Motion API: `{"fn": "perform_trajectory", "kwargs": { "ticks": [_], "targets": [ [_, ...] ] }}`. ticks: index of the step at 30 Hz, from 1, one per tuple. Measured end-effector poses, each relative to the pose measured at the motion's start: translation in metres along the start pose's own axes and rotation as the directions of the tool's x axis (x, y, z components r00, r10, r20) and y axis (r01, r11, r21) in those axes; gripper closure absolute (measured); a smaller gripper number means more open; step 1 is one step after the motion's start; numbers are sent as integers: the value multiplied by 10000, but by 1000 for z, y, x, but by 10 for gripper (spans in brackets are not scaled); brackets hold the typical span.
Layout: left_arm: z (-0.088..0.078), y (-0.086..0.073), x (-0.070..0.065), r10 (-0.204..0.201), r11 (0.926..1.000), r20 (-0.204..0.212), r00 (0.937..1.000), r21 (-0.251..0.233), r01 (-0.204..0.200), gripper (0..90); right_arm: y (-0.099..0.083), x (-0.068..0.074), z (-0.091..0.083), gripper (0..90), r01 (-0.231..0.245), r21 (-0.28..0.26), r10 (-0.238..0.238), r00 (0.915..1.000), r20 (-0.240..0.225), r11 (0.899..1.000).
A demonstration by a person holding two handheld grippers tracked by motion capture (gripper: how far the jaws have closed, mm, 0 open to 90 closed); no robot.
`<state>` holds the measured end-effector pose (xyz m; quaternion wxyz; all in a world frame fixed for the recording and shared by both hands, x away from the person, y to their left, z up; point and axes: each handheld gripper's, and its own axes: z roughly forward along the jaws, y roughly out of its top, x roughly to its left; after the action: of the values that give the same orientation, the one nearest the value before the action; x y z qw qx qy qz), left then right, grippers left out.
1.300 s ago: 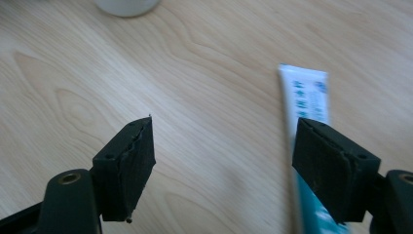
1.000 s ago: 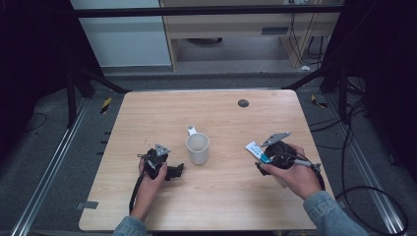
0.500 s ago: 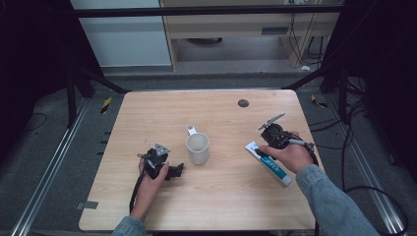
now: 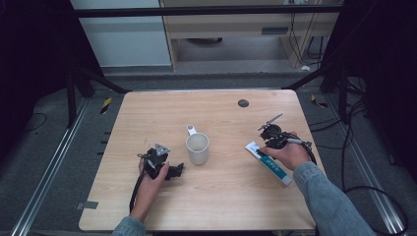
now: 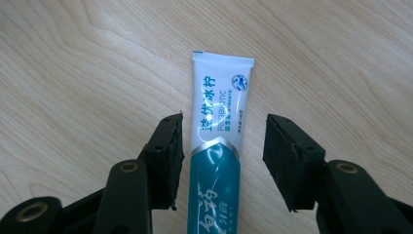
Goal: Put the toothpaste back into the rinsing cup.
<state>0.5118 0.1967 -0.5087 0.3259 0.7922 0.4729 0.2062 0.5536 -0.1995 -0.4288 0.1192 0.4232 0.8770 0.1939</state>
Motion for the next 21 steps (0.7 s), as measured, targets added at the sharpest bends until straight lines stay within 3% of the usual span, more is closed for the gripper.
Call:
{"fn": "perform_trajectory", "kwargs": {
  "ticks": [13, 21],
  "targets": [
    [0, 0, 0, 3, 10000, 9, 10000, -1, -3, 0, -2, 0, 19, 497, -151, 675, 149, 9999, 40, 9976],
    [0, 0, 0, 6, 10000, 10, 10000, -2, -6, 0, -8, 1, 27, 483, -271, 823, 276, 9996, -52, 9962]
  ]
}}
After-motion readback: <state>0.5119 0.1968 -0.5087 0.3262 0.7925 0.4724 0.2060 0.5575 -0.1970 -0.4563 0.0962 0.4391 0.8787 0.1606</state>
